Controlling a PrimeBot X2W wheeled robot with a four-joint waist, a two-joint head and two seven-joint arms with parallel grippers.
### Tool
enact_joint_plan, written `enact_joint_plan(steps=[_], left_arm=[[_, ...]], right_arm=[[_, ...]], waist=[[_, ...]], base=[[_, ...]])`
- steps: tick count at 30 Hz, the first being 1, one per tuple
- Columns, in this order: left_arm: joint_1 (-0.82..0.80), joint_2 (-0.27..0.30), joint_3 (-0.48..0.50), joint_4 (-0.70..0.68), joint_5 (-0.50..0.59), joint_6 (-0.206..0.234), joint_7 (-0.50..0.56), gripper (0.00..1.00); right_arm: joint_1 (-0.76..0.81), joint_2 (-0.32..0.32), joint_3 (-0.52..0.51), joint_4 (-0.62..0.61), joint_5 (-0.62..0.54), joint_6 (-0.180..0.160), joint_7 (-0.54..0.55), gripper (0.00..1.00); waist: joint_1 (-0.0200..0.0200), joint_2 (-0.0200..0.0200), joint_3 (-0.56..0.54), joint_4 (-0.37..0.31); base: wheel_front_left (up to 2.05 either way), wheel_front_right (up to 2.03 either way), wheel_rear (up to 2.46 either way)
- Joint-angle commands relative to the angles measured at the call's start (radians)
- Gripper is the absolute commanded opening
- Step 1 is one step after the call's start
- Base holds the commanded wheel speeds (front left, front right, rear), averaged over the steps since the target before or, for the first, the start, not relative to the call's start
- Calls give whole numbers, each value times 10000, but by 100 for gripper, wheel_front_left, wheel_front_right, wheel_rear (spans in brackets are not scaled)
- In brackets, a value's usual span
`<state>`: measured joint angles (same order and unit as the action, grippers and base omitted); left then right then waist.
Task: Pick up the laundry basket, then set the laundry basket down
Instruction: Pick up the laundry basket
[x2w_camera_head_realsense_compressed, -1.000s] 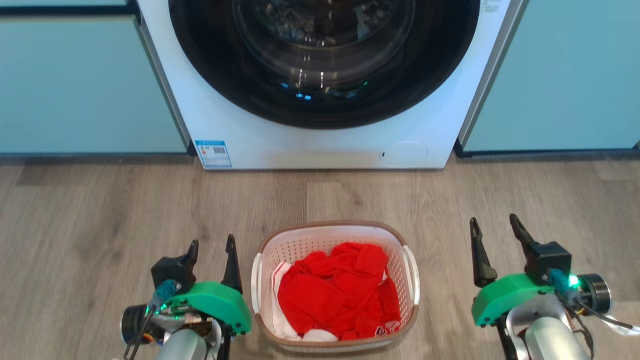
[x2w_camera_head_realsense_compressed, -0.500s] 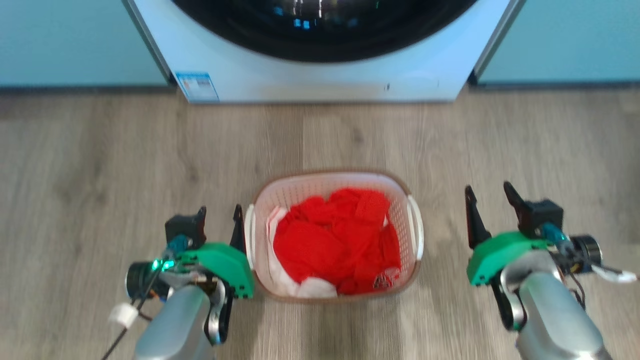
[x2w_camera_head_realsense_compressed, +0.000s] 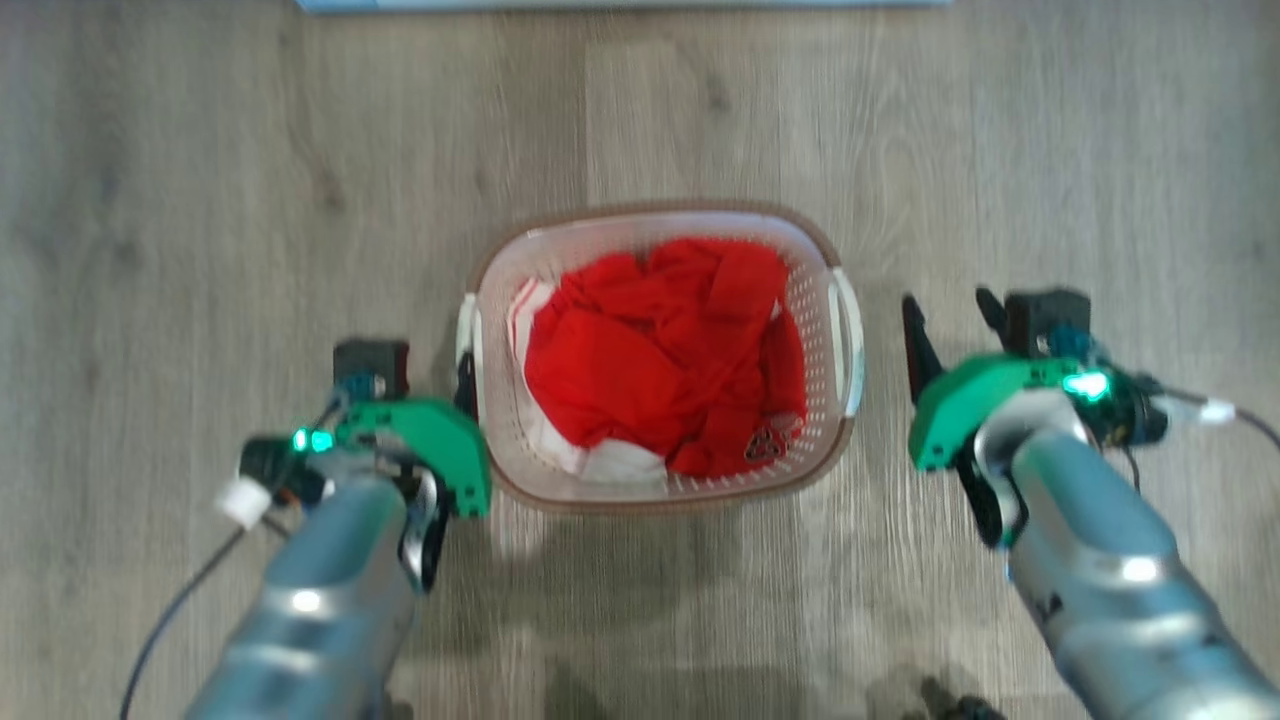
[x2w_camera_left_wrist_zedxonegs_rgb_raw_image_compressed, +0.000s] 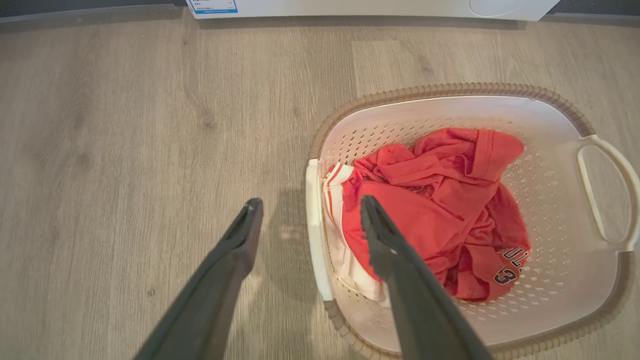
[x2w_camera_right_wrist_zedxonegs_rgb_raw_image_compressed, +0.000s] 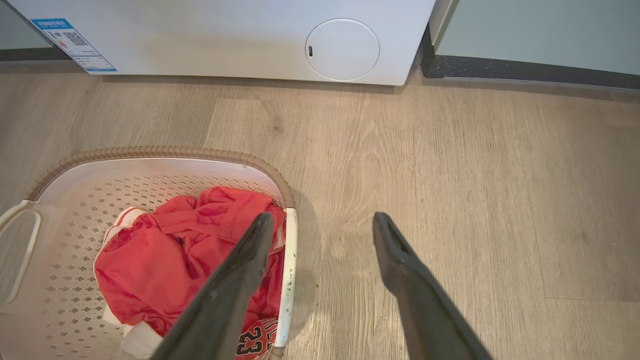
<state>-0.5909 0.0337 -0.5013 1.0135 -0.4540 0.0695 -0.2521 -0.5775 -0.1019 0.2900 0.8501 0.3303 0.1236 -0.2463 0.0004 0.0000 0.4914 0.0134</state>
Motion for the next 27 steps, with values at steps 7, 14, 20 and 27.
enact_joint_plan(steps=[7, 14, 20, 27], left_arm=[[-1557, 166, -464, 1435, -373, -406, -2, 100], [-2242, 166, -936, 2084, -725, -671, 332, 100], [-2645, 166, -1401, 2328, -987, -559, 873, 100], [-2946, 166, -1704, 2466, -1379, -638, 1221, 100]], right_arm=[[-1295, 230, 864, 1175, 920, 71, 374, 100], [-1709, 416, 1776, 1327, 2403, 71, 1184, 100], [-2145, 281, 2537, 1487, 3171, 71, 1353, 100], [-2740, 265, 3081, 2024, 3670, 71, 1453, 100]], waist=[[-4, 0, 1484, -204], [-4, 0, 1985, -260], [-4, 0, 2407, -257], [-4, 0, 2800, -280]], base=[[0, 0, 0], [0, 0, 0], [0, 0, 0], [0, 0, 0]])
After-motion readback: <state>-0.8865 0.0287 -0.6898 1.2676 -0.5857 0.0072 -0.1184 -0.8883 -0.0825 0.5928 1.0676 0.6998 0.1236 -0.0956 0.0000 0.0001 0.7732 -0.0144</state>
